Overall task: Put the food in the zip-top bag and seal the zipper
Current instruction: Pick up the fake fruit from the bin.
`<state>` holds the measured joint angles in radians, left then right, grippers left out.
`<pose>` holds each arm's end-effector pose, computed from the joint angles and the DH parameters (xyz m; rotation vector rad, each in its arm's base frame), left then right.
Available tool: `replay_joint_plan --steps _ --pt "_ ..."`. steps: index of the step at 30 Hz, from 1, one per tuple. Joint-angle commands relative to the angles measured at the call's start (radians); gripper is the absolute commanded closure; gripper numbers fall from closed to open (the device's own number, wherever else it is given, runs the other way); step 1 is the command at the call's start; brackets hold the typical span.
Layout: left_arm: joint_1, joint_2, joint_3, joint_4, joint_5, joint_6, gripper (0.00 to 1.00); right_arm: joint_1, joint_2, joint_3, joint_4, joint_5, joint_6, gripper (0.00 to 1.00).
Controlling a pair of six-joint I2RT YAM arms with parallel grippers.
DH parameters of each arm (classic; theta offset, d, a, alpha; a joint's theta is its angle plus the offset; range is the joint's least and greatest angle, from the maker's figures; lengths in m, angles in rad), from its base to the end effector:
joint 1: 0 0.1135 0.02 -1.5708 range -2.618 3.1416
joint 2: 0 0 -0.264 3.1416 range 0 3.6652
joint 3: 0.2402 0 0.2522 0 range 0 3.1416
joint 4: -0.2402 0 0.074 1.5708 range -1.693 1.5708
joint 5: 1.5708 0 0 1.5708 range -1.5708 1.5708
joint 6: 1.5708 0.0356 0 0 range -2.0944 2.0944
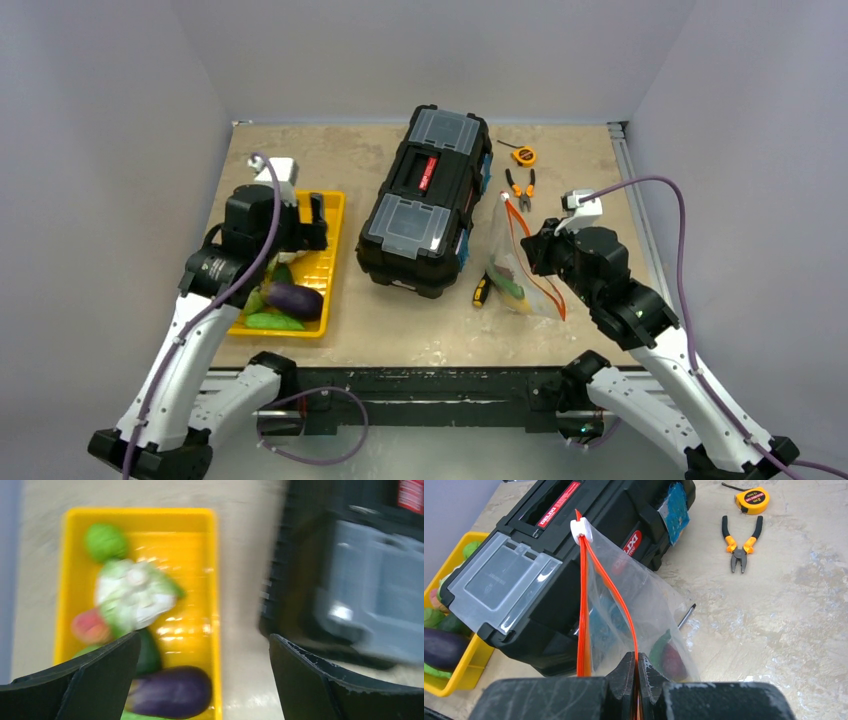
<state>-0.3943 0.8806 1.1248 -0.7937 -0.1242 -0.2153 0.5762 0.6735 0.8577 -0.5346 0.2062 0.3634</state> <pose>0.1571 -0.0606 0.3774 0.1161 2.1210 -0.2310 0.1262 0.0733 0.3446 -0.0662 1.9364 0.4334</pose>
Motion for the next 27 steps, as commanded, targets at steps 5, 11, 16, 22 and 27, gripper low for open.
replay_joint_plan --steps 5,11,16,22,27 --pt "0.468 0.141 -0.071 0.033 -0.165 -0.318 0.0 0.005 -0.011 -0.005 0.041 -0.017 -0.017 1.0" --pt "0.607 0.359 -0.03 0.114 -0.106 -0.497 0.01 0.005 -0.011 -0.005 0.041 -0.016 -0.017 1.0" --pt "0.658 0.536 -0.003 0.271 -0.072 -0.563 0.05 0.004 -0.007 -0.003 0.04 -0.014 -0.017 1.0" --pt "0.696 0.72 0.079 0.37 0.072 -0.564 0.1 0.004 0.002 -0.004 0.036 -0.001 -0.016 1.0" --pt "0.72 0.781 0.056 0.446 0.144 -0.603 0.1 0.004 0.007 -0.005 0.035 0.004 -0.014 1.0"
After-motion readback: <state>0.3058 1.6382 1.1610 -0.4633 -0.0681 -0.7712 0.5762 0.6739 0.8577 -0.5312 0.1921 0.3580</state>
